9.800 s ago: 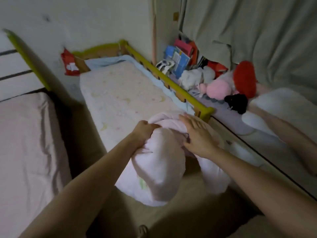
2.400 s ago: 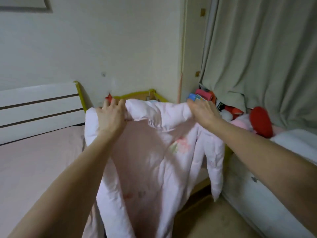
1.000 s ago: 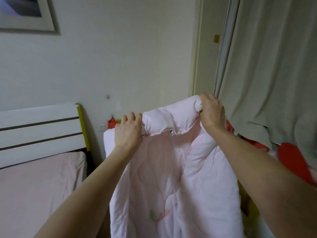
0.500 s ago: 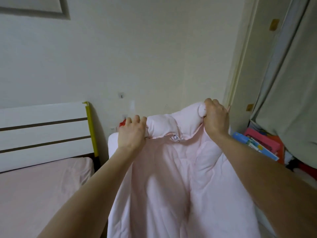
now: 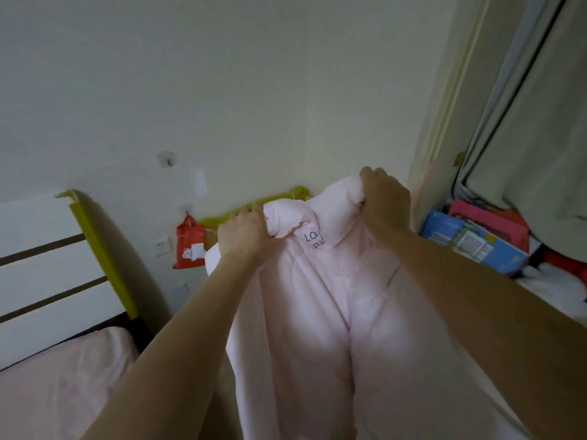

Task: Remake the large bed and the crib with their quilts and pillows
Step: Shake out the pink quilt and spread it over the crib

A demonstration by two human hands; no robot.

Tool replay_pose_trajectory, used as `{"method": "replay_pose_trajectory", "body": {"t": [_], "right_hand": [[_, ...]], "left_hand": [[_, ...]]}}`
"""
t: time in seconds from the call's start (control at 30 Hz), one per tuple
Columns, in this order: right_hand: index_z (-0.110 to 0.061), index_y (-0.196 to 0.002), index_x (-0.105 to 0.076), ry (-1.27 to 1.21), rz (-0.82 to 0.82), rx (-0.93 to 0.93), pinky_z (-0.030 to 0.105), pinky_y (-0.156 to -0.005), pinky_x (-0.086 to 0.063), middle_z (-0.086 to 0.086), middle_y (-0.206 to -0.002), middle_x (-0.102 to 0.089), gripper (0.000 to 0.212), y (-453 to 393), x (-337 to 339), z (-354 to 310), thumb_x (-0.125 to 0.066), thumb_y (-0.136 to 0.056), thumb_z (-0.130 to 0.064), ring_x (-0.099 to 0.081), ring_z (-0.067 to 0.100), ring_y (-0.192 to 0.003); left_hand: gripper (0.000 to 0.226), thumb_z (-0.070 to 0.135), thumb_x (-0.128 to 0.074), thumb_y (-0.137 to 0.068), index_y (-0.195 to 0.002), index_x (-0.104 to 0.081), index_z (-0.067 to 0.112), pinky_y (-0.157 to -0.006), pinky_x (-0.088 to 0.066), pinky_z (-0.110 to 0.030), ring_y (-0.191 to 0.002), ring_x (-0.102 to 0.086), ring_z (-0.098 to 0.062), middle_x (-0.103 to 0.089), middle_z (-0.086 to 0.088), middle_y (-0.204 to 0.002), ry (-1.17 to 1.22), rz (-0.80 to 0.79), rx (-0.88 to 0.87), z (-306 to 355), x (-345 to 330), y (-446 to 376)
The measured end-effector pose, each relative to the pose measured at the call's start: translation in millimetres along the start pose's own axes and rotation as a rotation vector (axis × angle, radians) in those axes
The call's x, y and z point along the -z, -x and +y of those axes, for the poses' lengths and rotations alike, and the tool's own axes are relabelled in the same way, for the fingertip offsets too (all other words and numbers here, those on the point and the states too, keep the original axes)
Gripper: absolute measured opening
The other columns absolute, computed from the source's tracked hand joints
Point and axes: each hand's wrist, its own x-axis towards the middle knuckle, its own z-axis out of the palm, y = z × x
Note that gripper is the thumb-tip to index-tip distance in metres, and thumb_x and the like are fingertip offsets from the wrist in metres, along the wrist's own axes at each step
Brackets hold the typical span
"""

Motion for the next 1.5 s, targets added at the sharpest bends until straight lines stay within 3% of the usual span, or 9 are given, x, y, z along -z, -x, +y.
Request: {"method": "replay_pose_trajectory", "body": {"t": [0.37,0.47,0.6,0.83,0.93,1.03,1.17,1.33,1.5], "right_hand": [[-0.006,-0.102,-0.055,-0.051,-0.246,-0.137,0.033,-0.059,-0.032,0.015,-0.095,-0.060,0.018,-29.4,-190.8,42.1,-0.048,-0.086,-0.003,-0.061,0.036,-0.082],[-0.007,-0.088,-0.060,-0.074,-0.211,-0.098,0.033,-0.055,-0.040,0.016,-0.084,-0.065,0.014,-40.9,-245.9,29.7,-0.046,-0.086,-0.006,-0.064,0.033,-0.074],[-0.007,-0.117,-0.059,-0.199,-0.342,-0.168,0.039,-0.074,-0.044,0.018,-0.112,-0.063,0.026,-54.1,-317.0,-2.6,-0.046,-0.094,-0.009,-0.061,0.035,-0.098],[-0.007,-0.134,-0.048,-0.189,-0.478,-0.256,0.037,-0.093,-0.040,0.018,-0.132,-0.053,0.037,-114.9,-458.5,-61.7,-0.042,-0.098,-0.011,-0.053,0.031,-0.116],[-0.006,-0.136,-0.043,-0.212,-0.570,-0.317,0.040,-0.096,-0.040,0.018,-0.132,-0.050,0.039,-135.9,-527.9,-89.6,-0.041,-0.097,-0.008,-0.050,0.033,-0.118],[-0.009,-0.131,-0.042,-0.110,-0.845,-0.288,0.038,-0.084,-0.042,0.014,-0.122,-0.050,0.041,-118.4,-578.3,-103.4,-0.052,-0.091,-0.012,-0.052,0.032,-0.109],[-0.012,-0.134,-0.039,-0.198,-1.152,-0.325,0.040,-0.091,-0.044,0.011,-0.125,-0.048,0.054,-74.3,-599.2,-100.7,-0.062,-0.088,-0.028,-0.051,0.030,-0.113],[-0.014,-0.138,-0.036,-0.230,-1.142,-0.552,0.036,-0.099,-0.040,0.008,-0.134,-0.045,0.052,-27.5,-573.9,-58.7,-0.056,-0.093,-0.030,-0.046,0.027,-0.123],[-0.016,-0.133,-0.040,-0.175,-1.231,-0.719,0.032,-0.092,-0.042,0.008,-0.130,-0.046,0.048,28.4,-545.2,-18.4,-0.057,-0.092,-0.034,-0.049,0.025,-0.117]], "left_hand": [[0.055,0.051,-0.054,-0.083,-0.124,-0.051,0.016,-0.085,-0.044,-0.035,-0.109,-0.059,-0.029,-0.061,-0.009,-0.120,-0.017,-0.309,-0.027,20.2,-141.1,-123.6],[0.051,0.045,-0.055,-0.085,-0.124,-0.050,0.013,-0.084,-0.045,-0.036,-0.110,-0.058,-0.032,-0.060,-0.012,-0.120,0.026,-0.364,0.014,0.6,-182.7,-151.9],[0.040,0.035,-0.056,-0.086,-0.119,-0.052,0.012,-0.078,-0.043,-0.035,-0.107,-0.059,-0.034,-0.060,-0.014,-0.117,0.087,-0.408,0.070,-36.9,-239.7,-188.8],[0.042,0.036,-0.055,-0.087,-0.122,-0.052,0.013,-0.080,-0.041,-0.034,-0.108,-0.058,-0.032,-0.061,-0.012,-0.118,0.093,-0.473,0.046,-118.9,-339.8,-302.7],[0.047,0.044,-0.053,-0.088,-0.125,-0.051,0.015,-0.085,-0.043,-0.032,-0.112,-0.057,-0.028,-0.059,-0.008,-0.123,0.028,-0.688,0.054,-166.6,-394.8,-340.7],[0.058,0.044,-0.055,-0.089,-0.138,-0.041,0.015,-0.096,-0.041,-0.035,-0.123,-0.050,-0.025,-0.050,-0.007,-0.136,-0.016,-1.008,0.032,-199.8,-443.7,-345.7],[0.050,0.036,-0.052,-0.095,-0.137,-0.040,0.011,-0.094,-0.040,-0.033,-0.125,-0.048,-0.024,-0.048,-0.008,-0.137,-0.038,-1.123,-0.071,-205.5,-481.8,-353.4],[0.052,0.034,-0.051,-0.094,-0.139,-0.036,0.014,-0.102,-0.039,-0.037,-0.127,-0.045,-0.026,-0.045,-0.009,-0.139,-0.035,-1.133,-0.286,-164.9,-512.7,-343.9],[0.060,0.043,-0.049,-0.095,-0.144,-0.033,0.010,-0.107,-0.032,-0.036,-0.134,-0.039,-0.026,-0.037,-0.009,-0.148,0.016,-1.232,-0.422,-98.7,-534.4,-284.0]]}}
